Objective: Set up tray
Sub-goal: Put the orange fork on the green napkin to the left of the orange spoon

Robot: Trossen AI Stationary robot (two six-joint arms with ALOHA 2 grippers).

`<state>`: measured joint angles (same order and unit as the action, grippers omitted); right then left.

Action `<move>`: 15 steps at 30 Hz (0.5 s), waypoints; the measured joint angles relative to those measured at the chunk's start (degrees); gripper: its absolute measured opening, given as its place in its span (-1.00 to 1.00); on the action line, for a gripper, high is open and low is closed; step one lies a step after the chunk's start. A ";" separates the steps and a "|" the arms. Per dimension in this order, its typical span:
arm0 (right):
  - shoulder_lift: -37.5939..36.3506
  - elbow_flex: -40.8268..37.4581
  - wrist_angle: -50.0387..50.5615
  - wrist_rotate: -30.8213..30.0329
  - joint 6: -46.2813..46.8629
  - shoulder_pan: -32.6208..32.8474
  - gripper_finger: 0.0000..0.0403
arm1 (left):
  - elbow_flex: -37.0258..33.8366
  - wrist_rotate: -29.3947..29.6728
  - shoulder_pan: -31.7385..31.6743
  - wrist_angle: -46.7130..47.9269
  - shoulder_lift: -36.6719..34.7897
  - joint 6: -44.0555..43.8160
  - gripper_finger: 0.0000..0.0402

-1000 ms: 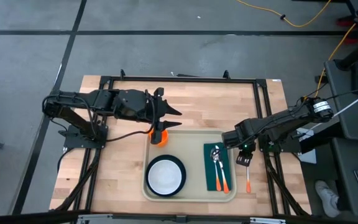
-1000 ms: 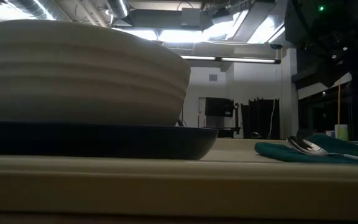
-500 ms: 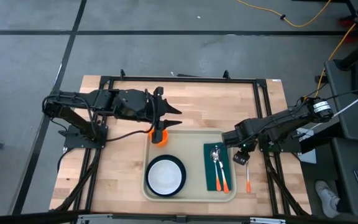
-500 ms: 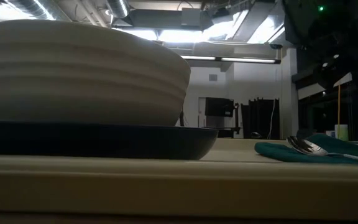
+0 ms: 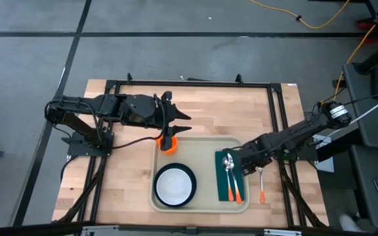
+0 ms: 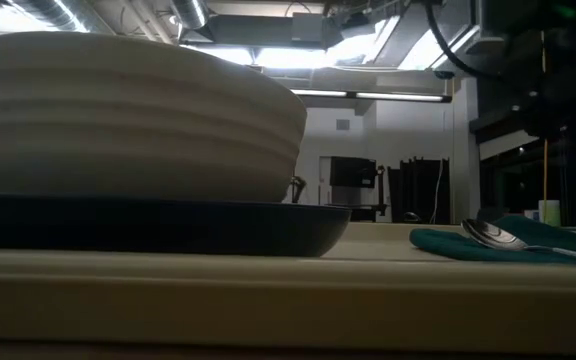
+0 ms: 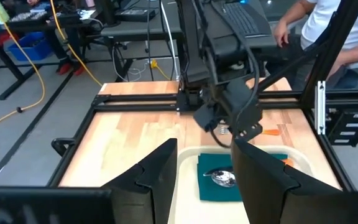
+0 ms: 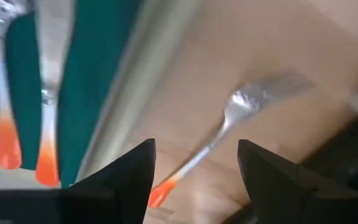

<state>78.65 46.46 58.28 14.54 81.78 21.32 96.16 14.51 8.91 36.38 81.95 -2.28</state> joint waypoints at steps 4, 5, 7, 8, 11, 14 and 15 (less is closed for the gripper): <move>-0.07 0.00 1.90 0.42 9.06 4.63 0.14 | 0.00 -0.01 0.00 0.57 0.00 0.04 -0.28; -0.07 0.00 1.88 0.46 11.97 5.93 0.14 | 0.00 -0.01 0.00 0.76 0.00 0.17 -0.28; -0.07 0.00 1.77 0.50 17.50 8.48 0.14 | 0.00 0.02 0.00 1.03 0.00 0.40 -0.28; -0.07 0.00 1.33 0.52 20.50 9.75 0.14 | 0.00 0.02 0.00 1.17 0.00 0.44 -0.28; -0.07 0.00 -1.69 -0.39 28.44 13.49 0.14 | -0.02 0.00 0.00 1.29 0.00 0.44 -0.28; -0.07 0.00 -3.71 -4.91 37.10 16.78 0.14 | -0.02 0.01 0.00 1.23 0.00 0.46 -0.28; -0.07 0.02 -3.97 -7.04 39.99 17.85 0.14 | -0.02 0.02 0.00 1.20 0.00 0.46 -0.28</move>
<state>78.59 46.48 54.31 7.50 121.76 39.16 96.14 14.52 8.91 37.58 81.95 -1.83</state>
